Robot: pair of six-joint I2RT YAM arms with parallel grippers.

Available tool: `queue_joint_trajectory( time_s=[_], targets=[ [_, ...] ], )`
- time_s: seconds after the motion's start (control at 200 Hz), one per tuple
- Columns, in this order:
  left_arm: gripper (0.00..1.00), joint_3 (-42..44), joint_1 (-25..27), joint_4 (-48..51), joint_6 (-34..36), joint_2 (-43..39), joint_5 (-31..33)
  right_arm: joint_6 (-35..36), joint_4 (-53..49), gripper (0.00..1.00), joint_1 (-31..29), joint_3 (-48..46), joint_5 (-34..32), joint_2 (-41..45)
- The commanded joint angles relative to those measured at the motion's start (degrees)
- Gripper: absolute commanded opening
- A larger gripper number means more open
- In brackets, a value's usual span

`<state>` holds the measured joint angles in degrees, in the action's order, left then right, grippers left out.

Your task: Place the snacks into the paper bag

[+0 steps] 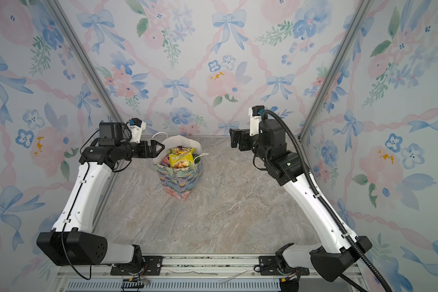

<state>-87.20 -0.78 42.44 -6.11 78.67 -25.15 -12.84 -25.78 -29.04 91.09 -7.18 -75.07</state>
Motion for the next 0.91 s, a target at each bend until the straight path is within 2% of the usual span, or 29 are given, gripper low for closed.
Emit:
queue_joint_trajectory(
  time_s=[0.0, 0.13, 0.215, 0.265, 0.345, 0.425, 0.56, 0.67, 0.79, 0.9],
  targets=[
    [0.98, 5.1, 0.3, -7.2, -1.2, -6.4, 1.6, -0.4, 1.9, 0.97, 1.7, -3.5, 1.0, 2.3],
    [0.98, 16.3, 0.3, -21.8, -3.8, -19.1, 9.5, 0.3, 4.3, 0.97, 5.3, -11.6, 0.0, 6.2],
    [0.98, 27.5, 0.3, -34.6, -6.5, -28.1, 16.9, 1.6, 6.9, 0.96, 7.6, -18.9, -3.2, 9.1],
    [0.98, 34.9, 0.3, -42.2, -8.6, -32.6, 20.7, 2.8, 9.8, 0.96, 8.9, -24.4, -5.5, 10.9],
    [0.98, 46.0, 0.3, -53.7, -10.3, -38.7, 23.1, 4.4, 15.7, 0.97, 11.0, -32.9, -7.0, 13.4],
    [0.98, 53.8, 0.3, -58.4, -12.2, -42.1, 27.4, 6.4, 23.4, 0.97, 12.7, -42.1, -8.4, 14.9],
    [0.98, 65.0, 0.3, -65.3, -14.0, -42.0, 30.9, 13.3, 38.5, 0.96, 13.2, -54.8, -13.1, 14.0],
    [0.98, 72.2, 0.8, -74.8, -14.3, -38.9, 32.6, 14.0, 42.0, 0.97, 14.4, -57.7, -17.3, 11.0],
    [0.98, 77.8, 2.6, -82.9, -9.0, -34.6, 39.9, 13.9, 51.9, 0.97, 17.2, -60.8, -17.7, 5.1],
    [0.98, 82.6, 2.6, -92.3, -6.9, -29.3, 39.7, 14.9, 54.3, 0.97, 18.3, -61.6, -17.7, -0.1]
  ],
)
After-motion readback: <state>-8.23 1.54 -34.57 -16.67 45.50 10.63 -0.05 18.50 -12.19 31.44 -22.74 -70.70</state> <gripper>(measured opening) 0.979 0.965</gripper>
